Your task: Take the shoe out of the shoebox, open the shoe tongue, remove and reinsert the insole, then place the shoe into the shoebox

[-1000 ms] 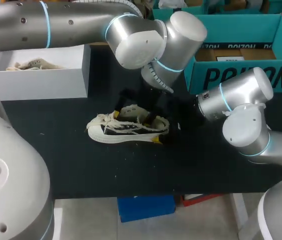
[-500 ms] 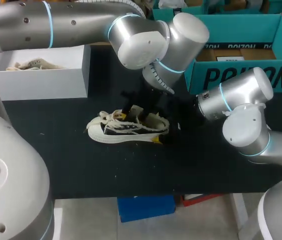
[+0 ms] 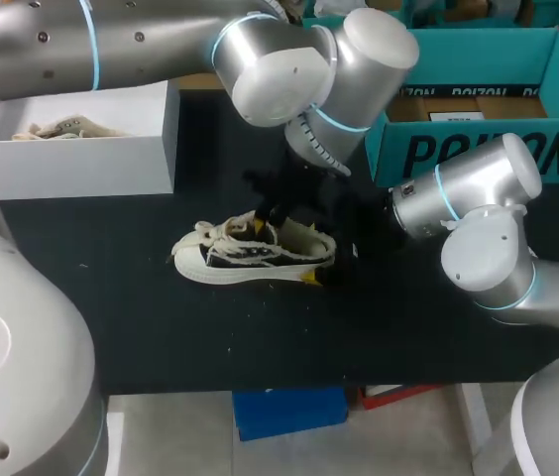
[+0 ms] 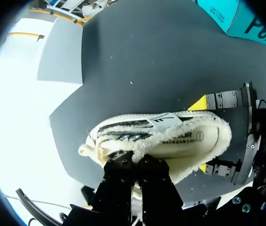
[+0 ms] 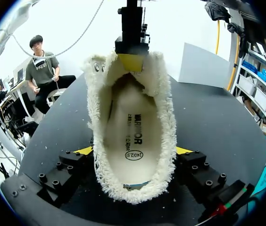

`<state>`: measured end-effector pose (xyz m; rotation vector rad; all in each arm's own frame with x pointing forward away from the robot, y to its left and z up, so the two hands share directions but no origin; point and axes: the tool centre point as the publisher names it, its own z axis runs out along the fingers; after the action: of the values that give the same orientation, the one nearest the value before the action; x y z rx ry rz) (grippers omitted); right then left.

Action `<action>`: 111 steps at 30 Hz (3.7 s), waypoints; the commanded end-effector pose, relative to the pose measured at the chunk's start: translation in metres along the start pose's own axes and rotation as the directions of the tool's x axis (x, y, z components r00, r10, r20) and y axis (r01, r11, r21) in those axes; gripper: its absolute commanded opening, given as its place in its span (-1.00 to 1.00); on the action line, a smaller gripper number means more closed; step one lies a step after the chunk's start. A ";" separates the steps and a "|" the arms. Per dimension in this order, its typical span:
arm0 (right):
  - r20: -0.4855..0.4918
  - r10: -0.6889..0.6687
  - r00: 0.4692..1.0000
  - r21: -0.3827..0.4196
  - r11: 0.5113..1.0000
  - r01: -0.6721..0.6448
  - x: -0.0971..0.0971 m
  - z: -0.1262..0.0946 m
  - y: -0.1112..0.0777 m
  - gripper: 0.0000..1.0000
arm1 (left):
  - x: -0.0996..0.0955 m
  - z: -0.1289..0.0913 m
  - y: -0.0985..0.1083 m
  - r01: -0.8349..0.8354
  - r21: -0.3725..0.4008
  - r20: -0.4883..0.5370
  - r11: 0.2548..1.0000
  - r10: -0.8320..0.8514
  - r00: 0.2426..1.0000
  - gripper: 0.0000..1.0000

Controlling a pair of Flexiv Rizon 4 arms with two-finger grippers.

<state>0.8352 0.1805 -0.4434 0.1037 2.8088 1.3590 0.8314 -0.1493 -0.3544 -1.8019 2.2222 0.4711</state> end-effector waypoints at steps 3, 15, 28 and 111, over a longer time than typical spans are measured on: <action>0.003 0.001 1.000 0.001 1.000 -0.001 0.000 0.003 0.001 -1.00 | -0.011 -0.013 0.004 0.006 0.023 -0.032 1.000 -0.006 0.999 -1.00; 0.003 0.001 1.000 0.001 1.000 -0.001 0.000 0.003 0.001 -1.00 | -0.041 -0.026 0.007 0.043 0.061 -0.101 0.997 -0.037 0.994 -1.00; 0.003 0.001 1.000 0.001 1.000 -0.001 0.000 0.003 0.001 -1.00 | -0.082 -0.002 0.014 0.105 0.029 -0.175 0.994 -0.098 0.980 -1.00; 0.003 0.001 1.000 0.001 1.000 -0.001 0.000 0.003 0.001 -1.00 | -0.081 -0.066 0.028 -0.946 0.314 -0.209 -0.083 0.966 -0.154 -1.00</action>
<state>0.8352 0.1827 -0.4434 0.1047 2.8083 1.3583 0.8147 -0.0948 -0.2593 -0.2898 3.3423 0.1769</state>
